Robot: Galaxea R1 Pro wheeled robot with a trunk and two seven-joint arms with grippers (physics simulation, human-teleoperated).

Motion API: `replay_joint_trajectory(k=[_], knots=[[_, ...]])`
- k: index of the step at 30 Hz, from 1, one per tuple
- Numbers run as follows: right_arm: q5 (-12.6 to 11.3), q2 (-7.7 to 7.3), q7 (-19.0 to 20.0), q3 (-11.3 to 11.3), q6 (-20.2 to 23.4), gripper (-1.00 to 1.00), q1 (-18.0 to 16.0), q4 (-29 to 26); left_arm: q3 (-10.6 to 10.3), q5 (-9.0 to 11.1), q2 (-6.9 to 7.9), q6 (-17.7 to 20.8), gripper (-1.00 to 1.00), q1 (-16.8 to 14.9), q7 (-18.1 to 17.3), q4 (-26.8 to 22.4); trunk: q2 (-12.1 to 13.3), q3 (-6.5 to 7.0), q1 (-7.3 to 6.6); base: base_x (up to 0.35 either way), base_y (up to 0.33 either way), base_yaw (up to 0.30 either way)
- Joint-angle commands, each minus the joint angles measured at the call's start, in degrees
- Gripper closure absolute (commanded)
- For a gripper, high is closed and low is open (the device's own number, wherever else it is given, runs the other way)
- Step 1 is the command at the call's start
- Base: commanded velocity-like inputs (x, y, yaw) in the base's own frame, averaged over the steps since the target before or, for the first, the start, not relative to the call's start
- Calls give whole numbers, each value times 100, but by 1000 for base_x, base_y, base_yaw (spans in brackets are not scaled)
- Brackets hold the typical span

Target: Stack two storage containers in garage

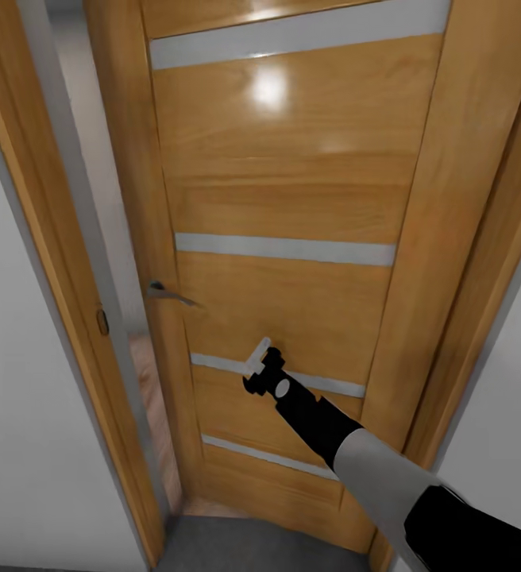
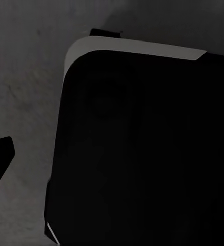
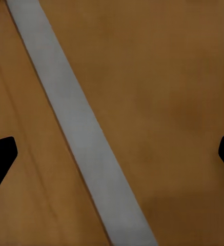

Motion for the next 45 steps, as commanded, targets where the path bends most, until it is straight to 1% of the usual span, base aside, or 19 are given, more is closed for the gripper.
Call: replay_joint_trajectory(k=[1, 13, 22, 25, 29, 31, 32, 33, 35, 36, 37, 41, 45], knots=[[140, 0, -50, -11, 34, -100, -42, -25, 2, 35, 5, -6, -100, 0, 3, -2, -3, -4, 2, 272, 0, 0], [142, 0, -172, -9, 67, -100, -44, -45, 3, 39, 14, -10, -100, 0, 2, -4, -3, -4, 2, 313, 0, 0], [99, 0, -460, -9, 246, -100, -75, -51, 6, 39, 14, -10, -100, 0, 3, -4, -3, -4, 2, 321, 0, 0], [23, 0, -586, -14, 311, -100, -290, 8, 9, 39, 14, -10, -100, 0, 3, -4, -3, -4, 2, 321, 0, 0], [8, 0, -675, -18, 319, -100, -333, 29, 9, 39, 14, -10, -100, 0, 3, -4, -3, -4, 2, 321, 0, 0], [-1, 0, -708, -25, 326, -100, -466, 167, 10, 39, 14, -10, -100, 0, 3, -4, -3, -4, 2, 314, 0, 0], [-6, 0, -722, -33, 332, -100, -605, 291, 10, 39, 14, -10, -100, 0, 3, -4, -3, -4, 2, 306, 0, 0], [-70, 0, -755, -43, 336, -100, -758, 442, 10, 39, 14, -10, -100, 0, 3, -4, -3, -4, 2, 298, 0, 0], [-270, 0, -805, -47, 379, -100, -838, 520, 10, 39, 14, -10, -100, 0, 3, -4, -3, -4, 2, 294, 0, 0], [-328, 0, -820, -48, 408, -100, -859, 531, 10, 39, 14, -10, -100, 0, 3, -4, -3, -4, 2, 291, 0, 0], [-615, 0, -869, -53, 576, -100, -984, 566, 9, 36, 14, -10, -100, 0, 3, -4, -3, -4, 2, 266, 0, 0], [-826, 0, -936, -69, 680, -100, -1061, 601, 9, 38, 13, -10, -100, 0, 3, -4, -3, -4, 2, 245, 0, 0], [-867, 0, -1059, -89, 704, -100, -1076, 739, 10, 38, 9, -10, -100, 0, 3, -4, -3, -4, 2, 215, 0, 0]])
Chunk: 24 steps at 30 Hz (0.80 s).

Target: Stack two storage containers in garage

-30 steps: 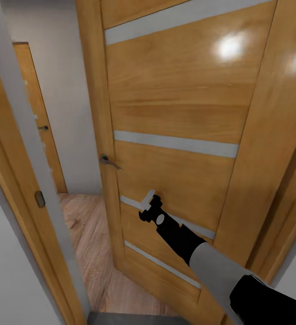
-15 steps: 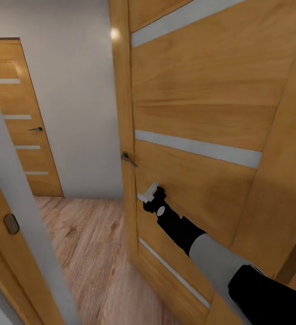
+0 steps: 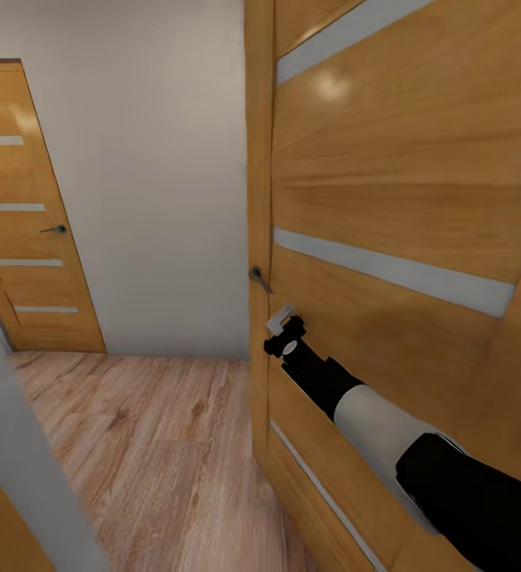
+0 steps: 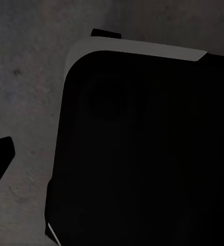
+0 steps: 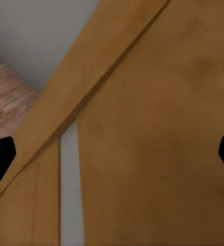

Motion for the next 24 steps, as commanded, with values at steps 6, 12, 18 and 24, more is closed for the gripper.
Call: replay_joint_trajectory(k=[6, 12, 18, 24], knots=[[85, 0, -163, -12, 33, -100, -12, -231, 3, 34, -4, -6, -100, 0, 3, -3, -3, -6, 2, 203, 0, 0], [70, 0, -214, 1, 36, -100, -9, -412, 4, 34, 4, -6, -100, 0, 3, -1, -3, -6, 2, 201, 0, 0], [66, 0, -215, 3, 43, -100, -7, -424, 4, 27, 5, -6, -100, 0, 3, -3, -3, -6, 2, 83, 0, 0], [68, 0, -220, 3, 43, -100, -4, -426, 4, 28, 5, -6, -100, 0, 3, -3, -3, -6, 2, 8, 0, 0]])
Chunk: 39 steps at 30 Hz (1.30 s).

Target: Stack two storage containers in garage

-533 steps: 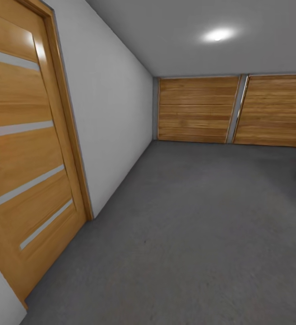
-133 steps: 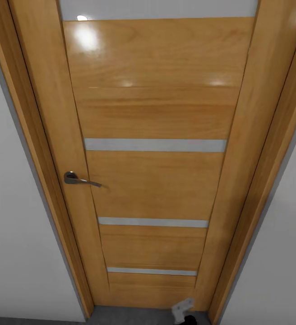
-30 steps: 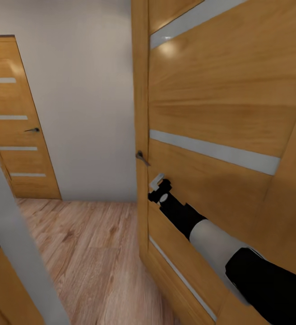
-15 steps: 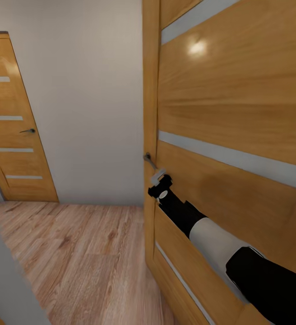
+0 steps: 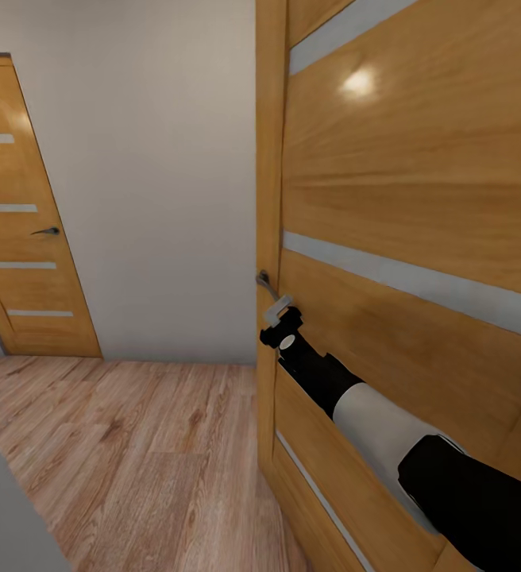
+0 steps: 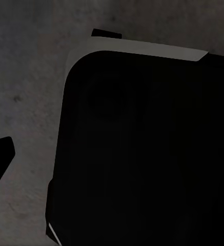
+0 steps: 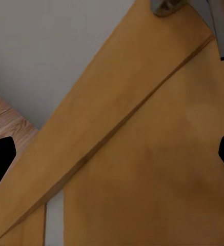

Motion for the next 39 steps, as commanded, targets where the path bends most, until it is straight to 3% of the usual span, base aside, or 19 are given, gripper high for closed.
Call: replay_joint_trajectory(k=[1, 11, 26, 39], knots=[[85, 0, -28, 7, 55, -100, -6, 0, 4, 33, 0, -6, -100, 0, 3, -4, -3, -6, 0, 1, 0, 0], [70, 0, -72, -25, -20, -100, -5, 171, 4, 35, 0, -6, -100, 0, 3, -4, -3, -6, 0, 0, 0, 0], [81, 0, -79, -347, -24, -100, -6, 333, 4, 32, 0, -6, -100, 0, 3, -4, -3, -6, 0, 0, 0, 0], [85, 0, -270, -395, -16, -100, -11, 432, 4, 31, 0, -6, -100, 0, 3, -4, -3, -6, 0, 0, 0, 0]])
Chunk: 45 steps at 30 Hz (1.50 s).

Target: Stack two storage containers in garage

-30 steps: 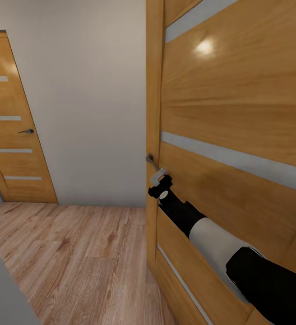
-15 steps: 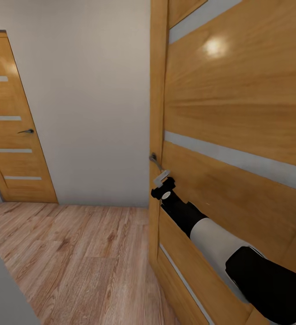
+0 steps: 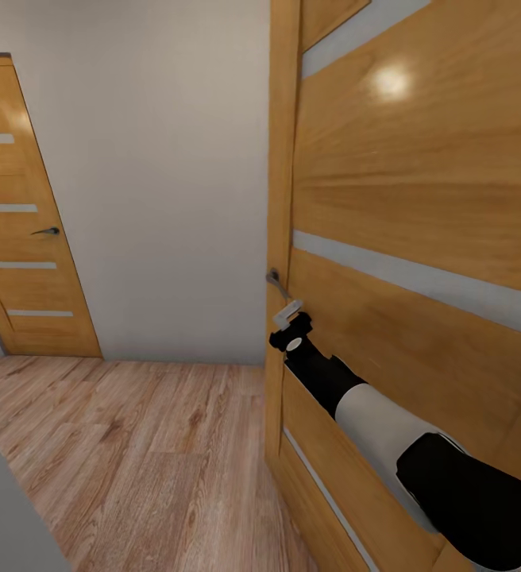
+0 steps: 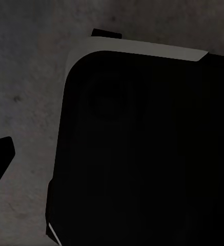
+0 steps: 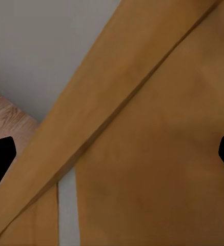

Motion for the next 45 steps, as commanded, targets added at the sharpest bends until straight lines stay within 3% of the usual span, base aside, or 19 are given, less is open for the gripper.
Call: replay_joint_trajectory(k=[1, 6, 9, 10, 22, 31, 32, 33, 45], knots=[[69, 0, -38, -9, 61, -100, -6, 8, 4, 35, 0, -6, -100, 1, 3, -5, -3, -6, 0, 0, 0, 0], [69, -11, -113, -17, 112, -100, -5, 12, 4, 36, 0, -6, -100, 1, 3, -5, -3, -6, 0, 0, 0, 0], [69, -99, -214, -17, 126, -100, -6, 13, 4, 35, 0, -6, -100, 1, 3, -5, -3, -6, 0, 0, 0, 0], [69, -199, -236, -17, 130, -100, -6, 13, 4, 34, 0, -6, -100, 1, 3, -5, -3, -6, 0, 0, 0, 0], [69, -485, -253, -33, 138, -100, -6, 13, 3, 33, -9, -6, -100, 1, 3, -5, -3, -6, 0, 0, 0, 0], [81, -725, -230, -510, 127, -100, -7, 13, 3, 33, -10, -6, -100, 1, 3, -5, -3, -6, 0, 0, 0, 0], [88, -786, -229, -561, 124, -100, -7, 13, 4, 33, -14, -6, -100, 1, 3, -5, -3, -6, 0, 0, 0, 0], [93, -960, -227, -609, 127, -100, -7, 13, 1, 33, -17, -6, -100, 1, 3, -5, -3, -6, 0, 0, 0, 0], [95, -1224, -244, -624, 276, -100, -7, 13, 4, 33, -18, -6, -100, 1, 3, -13, -3, -6, 0, 0, 0, 0]])
